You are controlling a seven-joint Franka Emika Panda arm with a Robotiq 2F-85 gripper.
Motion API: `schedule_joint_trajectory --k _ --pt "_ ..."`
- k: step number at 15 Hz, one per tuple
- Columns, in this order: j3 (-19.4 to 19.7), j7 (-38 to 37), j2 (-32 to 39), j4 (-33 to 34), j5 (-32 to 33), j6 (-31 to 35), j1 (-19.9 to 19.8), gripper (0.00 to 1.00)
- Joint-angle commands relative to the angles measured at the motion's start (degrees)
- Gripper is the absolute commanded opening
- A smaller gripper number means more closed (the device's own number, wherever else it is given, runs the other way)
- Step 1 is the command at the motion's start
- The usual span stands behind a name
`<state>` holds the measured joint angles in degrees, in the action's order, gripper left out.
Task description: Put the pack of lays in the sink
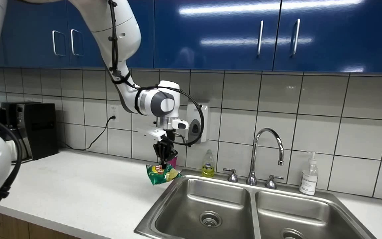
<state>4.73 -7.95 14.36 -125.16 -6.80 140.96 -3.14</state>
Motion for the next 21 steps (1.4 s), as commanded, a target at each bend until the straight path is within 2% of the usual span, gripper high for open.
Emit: schedule_joint_trajectory --k 1,10,21 --pt "1.2 0.5 -0.8 0.3 -1.5 -1.6 -2.5 0.00" --pt "4.0 1.4 3.8 3.3 -2.3 -1.0 -6.9 0.00" --pt "4.2 1.1 17.9 11.7 -1.9 0.1 -9.5 0.00"
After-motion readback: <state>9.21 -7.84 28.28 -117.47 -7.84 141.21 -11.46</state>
